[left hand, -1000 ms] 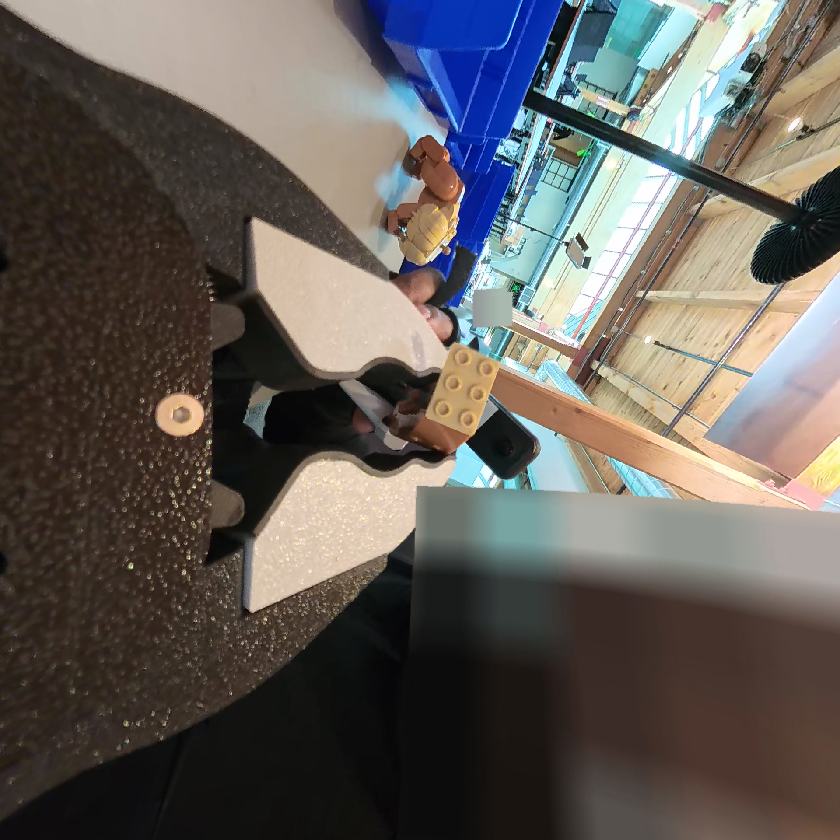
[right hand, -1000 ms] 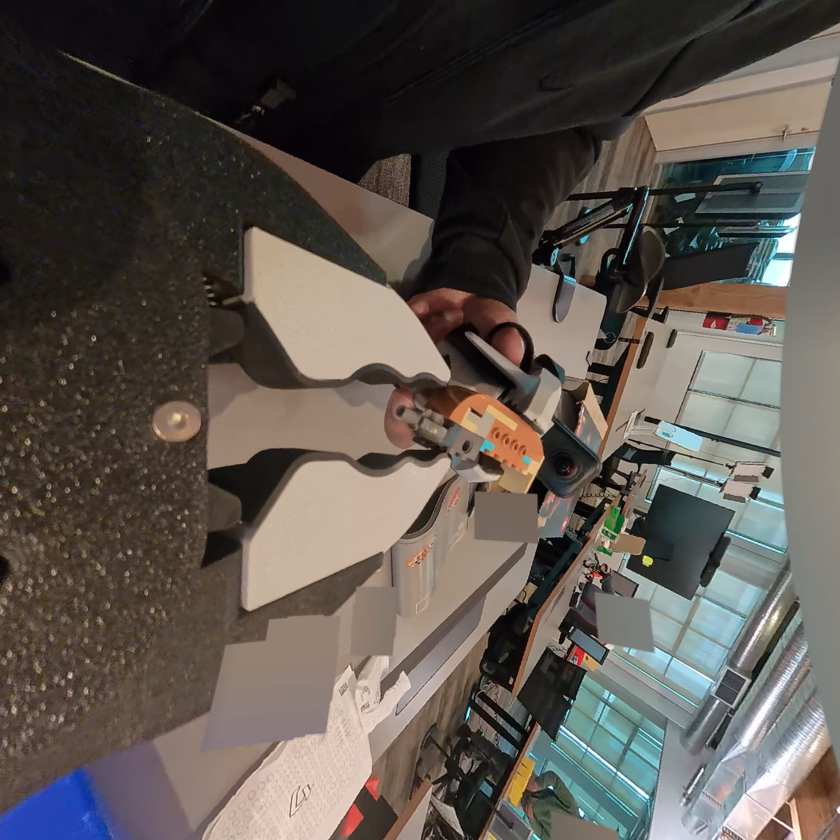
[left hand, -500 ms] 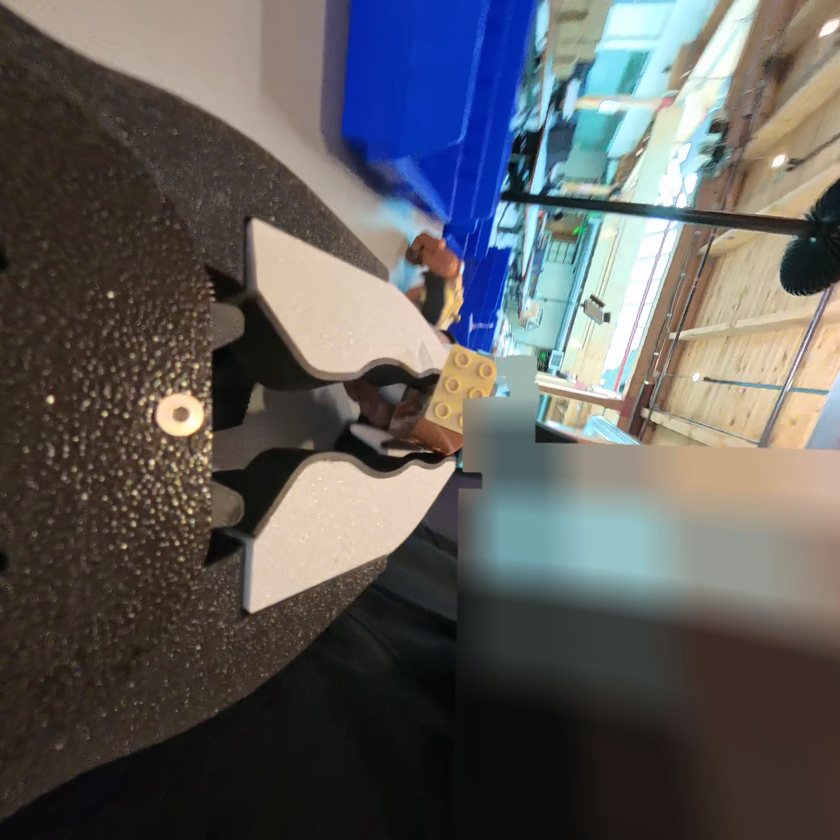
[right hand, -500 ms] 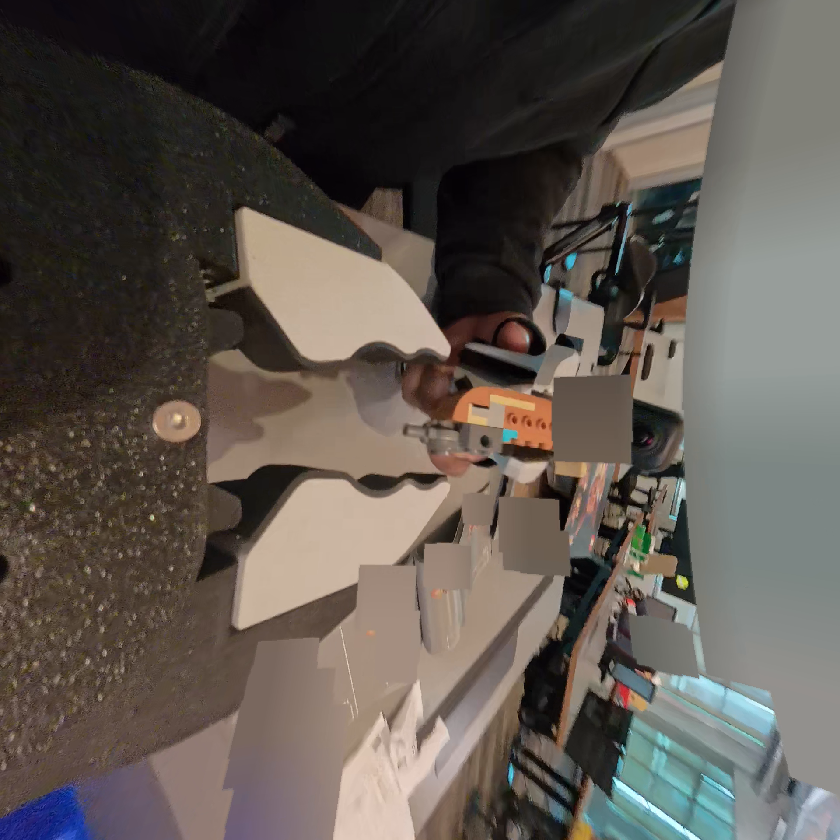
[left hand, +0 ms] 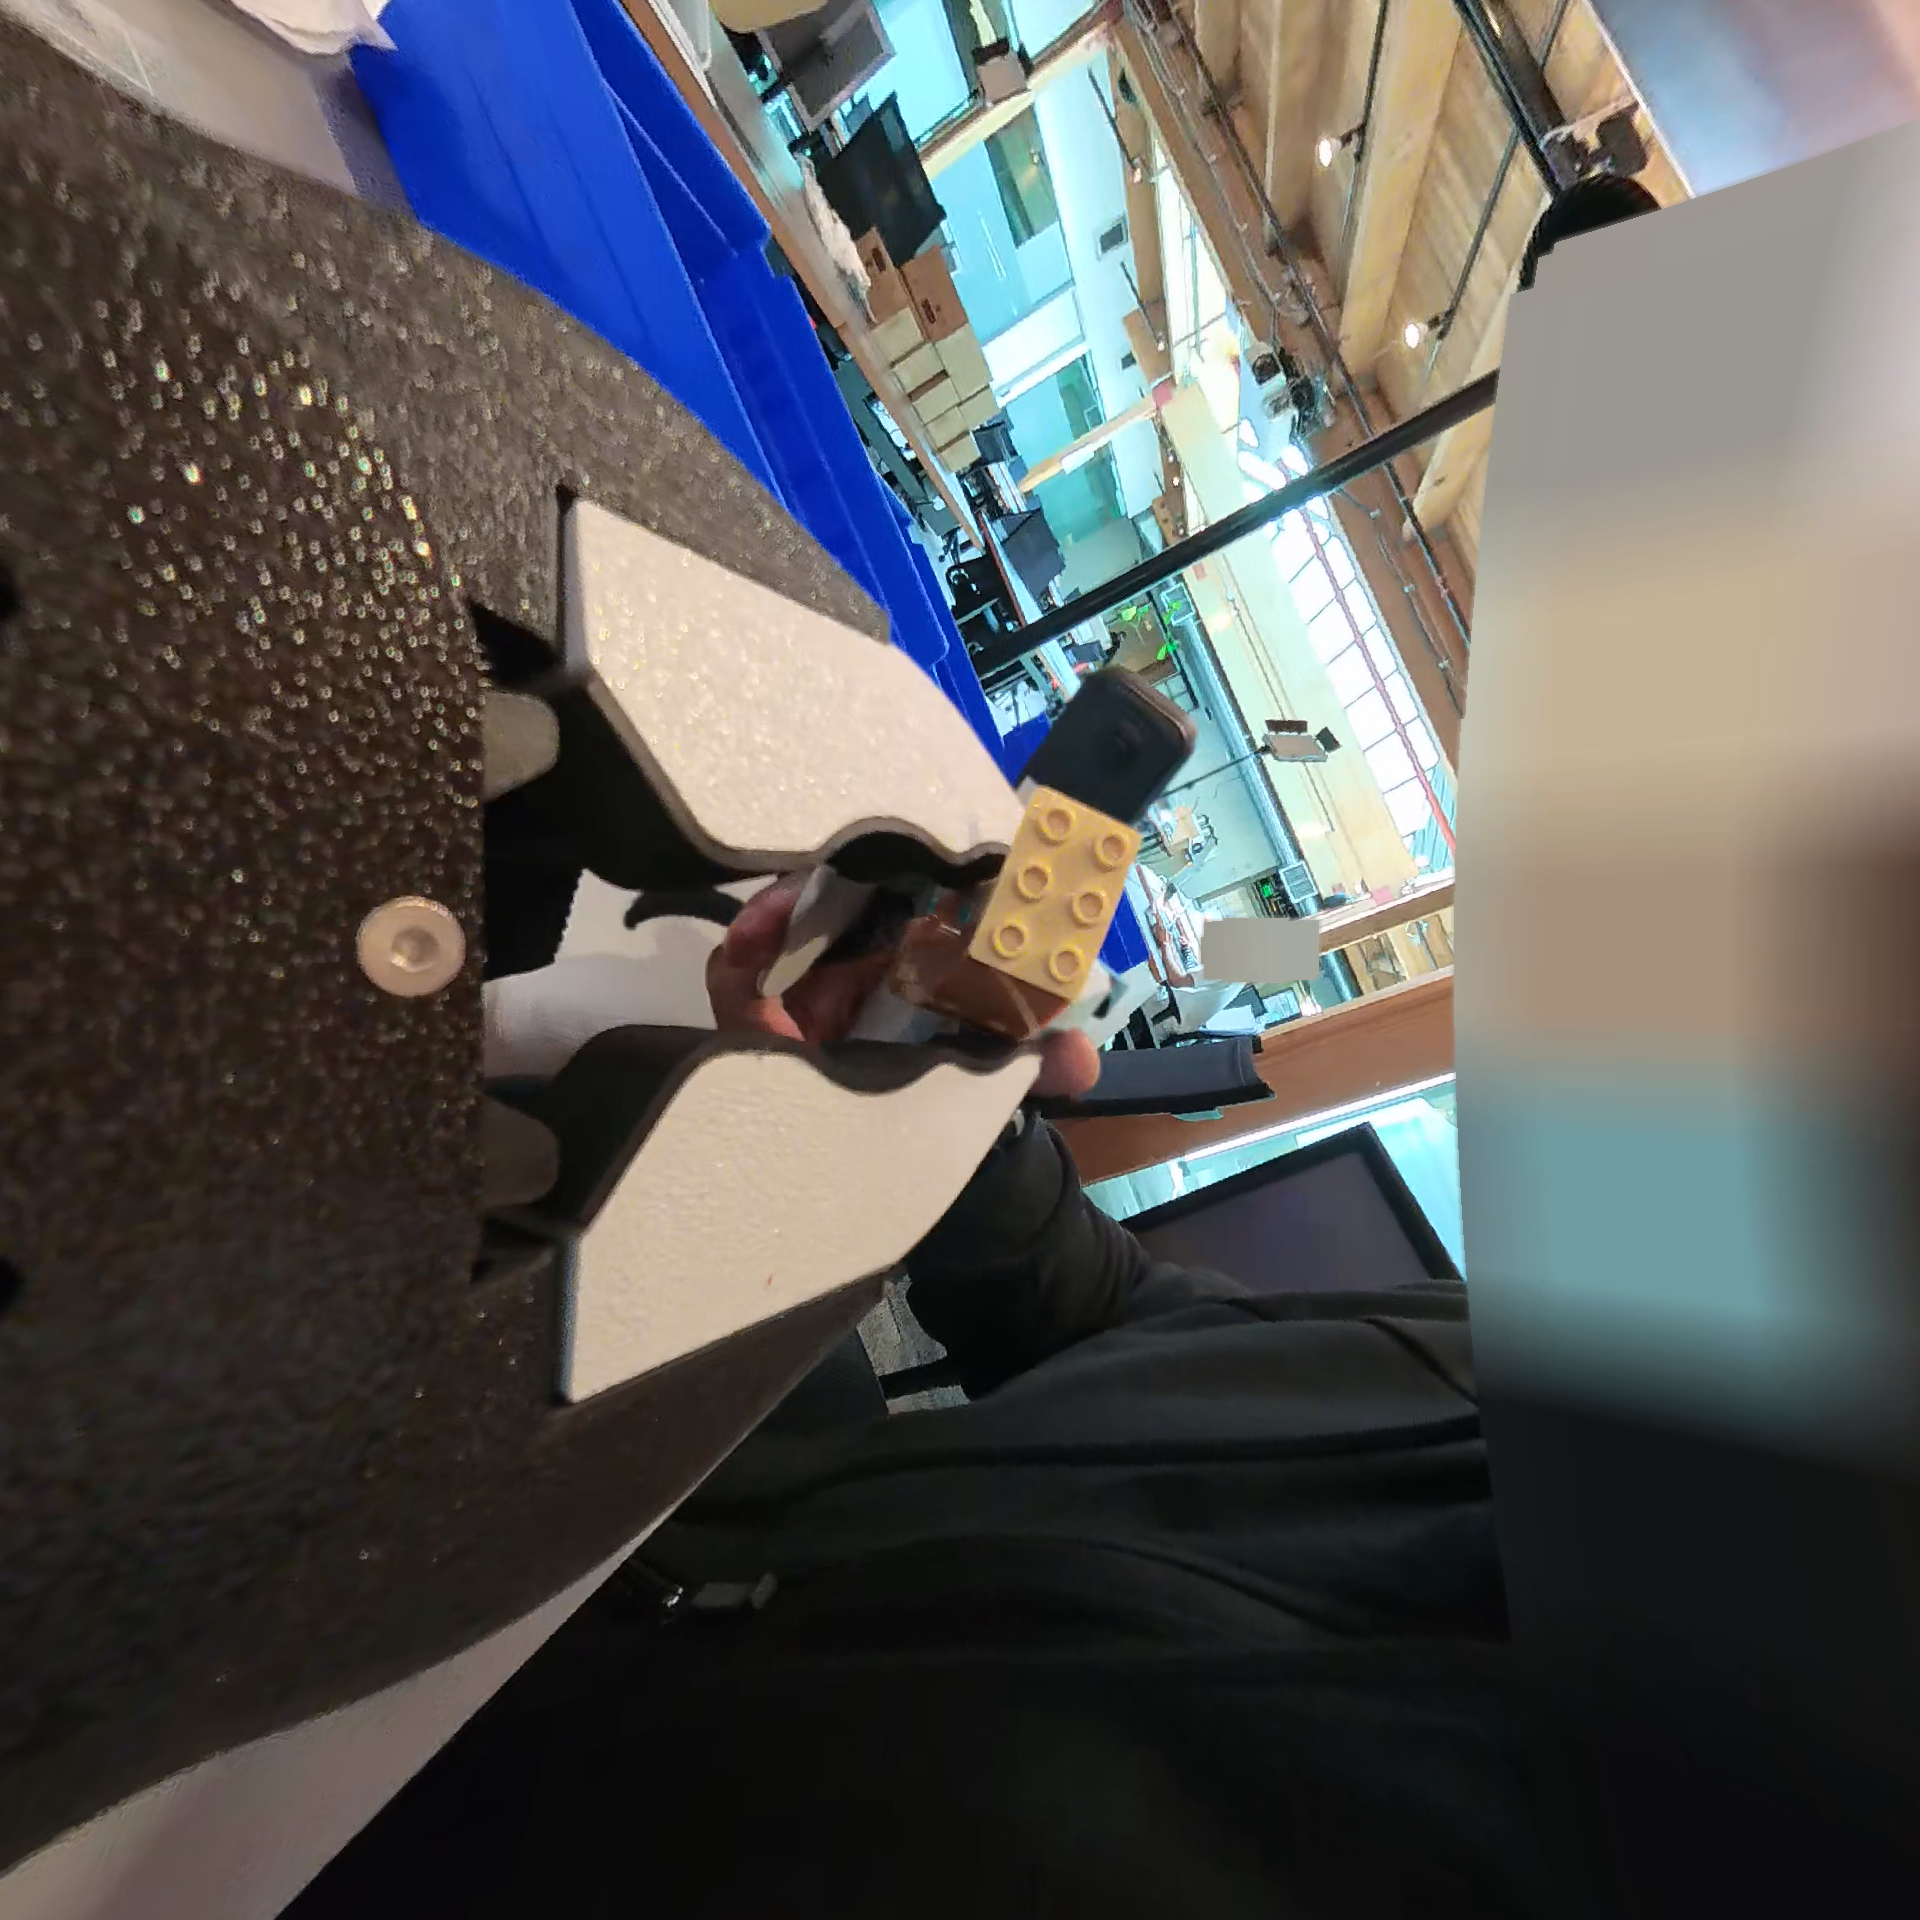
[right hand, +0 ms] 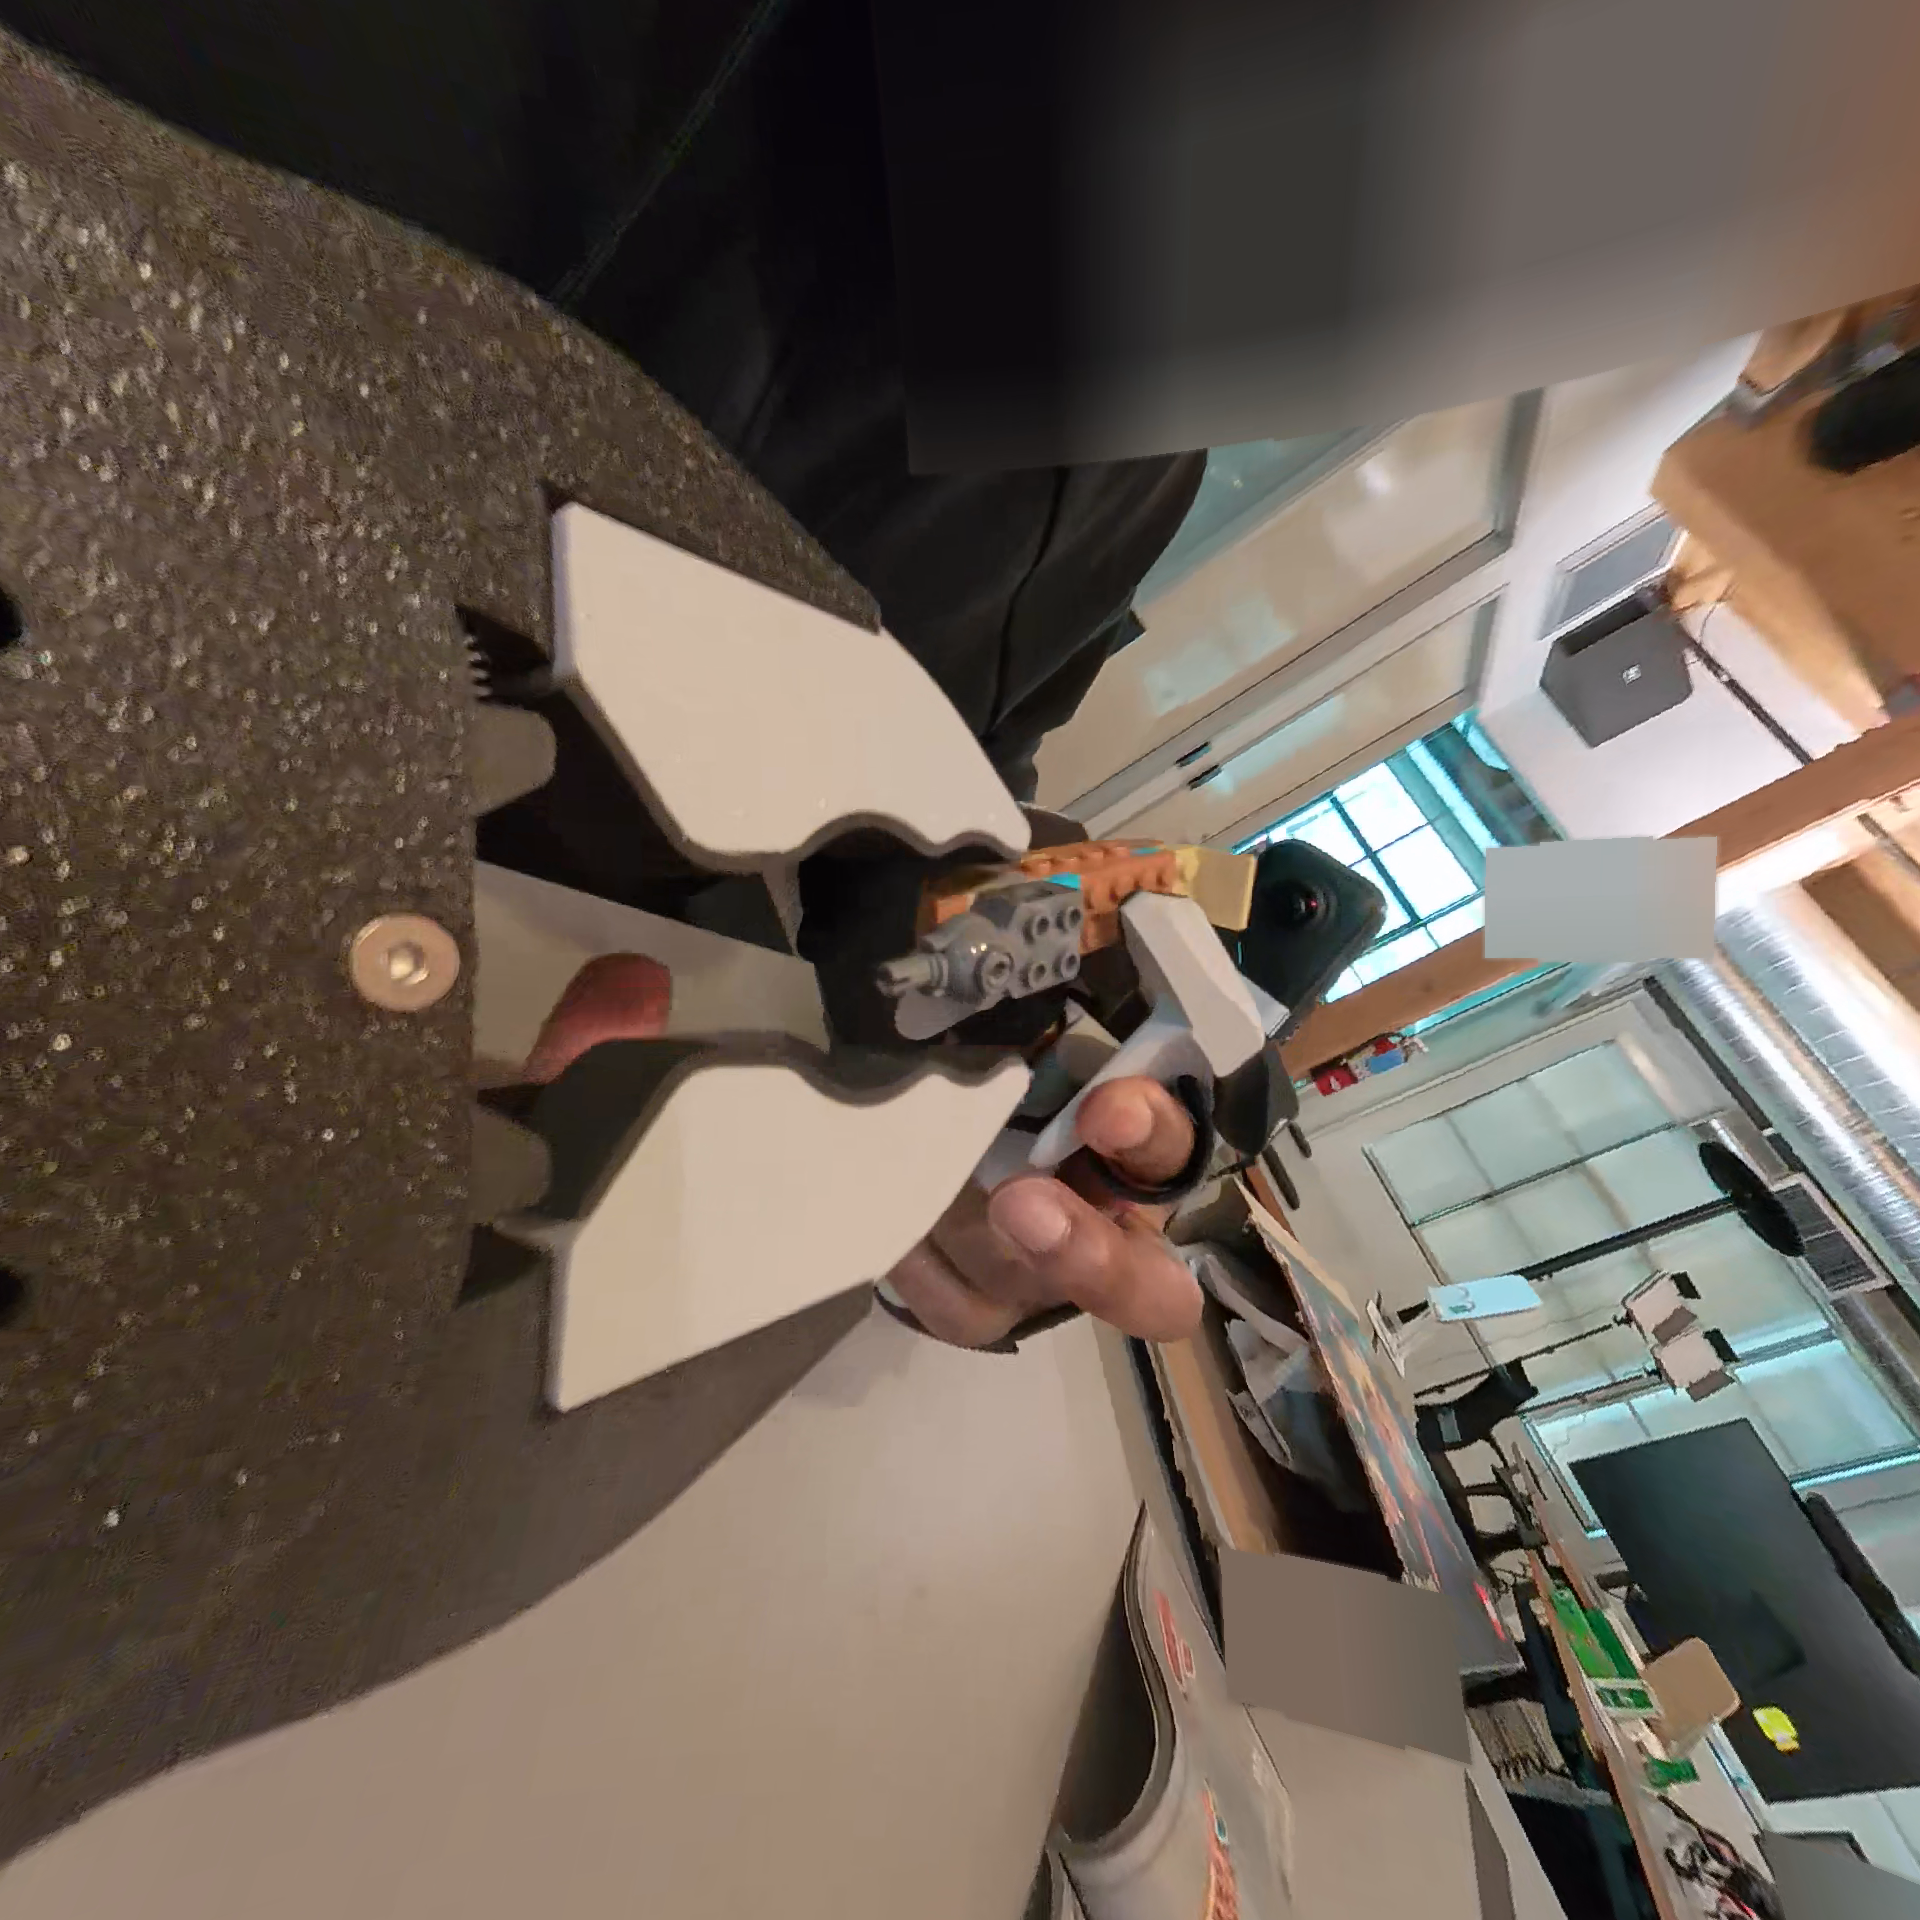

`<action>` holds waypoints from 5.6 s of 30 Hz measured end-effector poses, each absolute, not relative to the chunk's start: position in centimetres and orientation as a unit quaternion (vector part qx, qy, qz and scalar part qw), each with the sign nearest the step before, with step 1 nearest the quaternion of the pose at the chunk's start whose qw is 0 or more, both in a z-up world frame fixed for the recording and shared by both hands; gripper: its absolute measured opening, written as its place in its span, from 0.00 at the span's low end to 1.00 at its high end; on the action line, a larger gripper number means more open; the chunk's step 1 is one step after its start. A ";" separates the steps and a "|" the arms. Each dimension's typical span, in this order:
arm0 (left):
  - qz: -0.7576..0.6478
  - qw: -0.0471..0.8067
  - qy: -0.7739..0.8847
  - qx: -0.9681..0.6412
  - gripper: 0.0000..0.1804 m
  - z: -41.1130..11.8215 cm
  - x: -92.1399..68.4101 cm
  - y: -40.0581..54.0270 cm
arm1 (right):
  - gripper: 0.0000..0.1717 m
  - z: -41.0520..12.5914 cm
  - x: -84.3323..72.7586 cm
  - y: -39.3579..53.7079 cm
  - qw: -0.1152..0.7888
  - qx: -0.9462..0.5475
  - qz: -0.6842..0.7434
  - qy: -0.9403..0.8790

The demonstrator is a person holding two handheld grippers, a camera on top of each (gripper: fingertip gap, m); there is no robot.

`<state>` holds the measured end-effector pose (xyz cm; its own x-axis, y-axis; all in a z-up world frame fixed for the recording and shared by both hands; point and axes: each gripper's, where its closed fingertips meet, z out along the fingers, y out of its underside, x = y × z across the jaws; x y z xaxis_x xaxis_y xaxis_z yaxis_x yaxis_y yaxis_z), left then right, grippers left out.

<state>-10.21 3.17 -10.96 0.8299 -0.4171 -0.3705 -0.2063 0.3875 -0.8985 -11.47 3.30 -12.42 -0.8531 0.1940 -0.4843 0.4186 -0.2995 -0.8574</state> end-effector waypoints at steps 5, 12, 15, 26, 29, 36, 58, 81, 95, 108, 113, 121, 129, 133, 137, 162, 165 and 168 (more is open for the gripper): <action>-0.093 0.765 0.240 -0.590 0.18 -12.0 -11.1 3.8 | 0.10 -12.4 -12.0 3.8 0.049 0.264 -0.764 0.587; -0.150 0.743 0.111 -0.643 0.29 -13.6 -13.2 4.5 | 0.10 -13.1 -12.7 4.9 -0.111 0.244 -0.716 0.645; -0.142 0.720 0.111 -0.670 0.30 -14.5 -13.2 4.9 | 0.10 -13.5 -12.8 4.8 -0.172 0.222 -0.689 0.668; -0.043 0.699 0.201 -0.685 0.13 -15.3 -12.2 5.1 | 0.10 -12.9 -11.5 4.2 -0.271 0.127 -0.660 0.689; 0.019 0.697 0.224 -0.681 0.11 -15.3 -12.4 5.3 | 0.17 -13.0 -11.7 4.7 -0.284 0.130 -0.650 0.693; 0.212 0.658 0.325 -0.646 0.11 -15.3 -13.1 5.0 | 0.22 -14.5 -11.3 6.9 -0.324 0.117 -0.588 0.732; 0.439 0.521 0.450 -0.577 0.11 -17.2 -13.4 5.6 | 0.14 -17.5 -11.8 6.2 -0.126 0.241 -0.577 0.770; 0.072 0.558 0.283 -0.777 0.11 -20.9 -13.7 6.9 | 0.24 -19.9 -12.9 8.1 -0.211 0.207 -0.474 0.829; -0.012 0.495 0.193 -0.847 0.33 -23.0 -16.6 4.8 | 0.10 -24.6 -13.3 10.8 -0.117 0.260 -0.365 0.886; 0.075 0.598 0.093 -0.793 0.24 -15.8 -25.4 8.3 | 0.17 -14.5 -16.0 12.5 -0.176 0.199 -0.615 0.742; 0.050 0.424 0.136 -0.894 0.28 -19.7 -28.6 13.3 | 0.18 -15.7 -19.2 13.1 -0.180 0.224 -0.642 0.711; 0.056 0.303 0.170 -0.936 0.33 -25.8 -31.6 17.3 | 0.15 -17.3 -18.2 13.7 -0.192 0.211 -0.628 0.724; 0.021 0.323 0.135 -0.937 0.32 -26.3 -32.1 17.1 | 0.14 -17.5 -18.0 13.6 -0.195 0.205 -0.621 0.731; 0.026 0.328 0.125 -0.936 0.32 -26.2 -32.4 17.3 | 0.14 -17.4 -18.0 13.8 -0.191 0.210 -0.627 0.726; 0.025 0.330 0.122 -0.936 0.32 -25.9 -32.4 17.2 | 0.14 -17.5 -17.8 13.7 -0.192 0.208 -0.624 0.728; 0.023 0.324 0.118 -0.938 0.31 -25.4 -32.8 16.6 | 0.14 -17.7 -17.6 13.4 -0.197 0.197 -0.616 0.737; 0.025 0.323 0.116 -0.939 0.31 -25.4 -33.0 16.5 | 0.14 -17.7 -17.6 13.4 -0.198 0.198 -0.615 0.737; 0.016 0.319 0.125 -0.939 0.31 -25.6 -32.5 16.5 | 0.14 -17.7 -17.8 13.4 -0.200 0.203 -0.613 0.737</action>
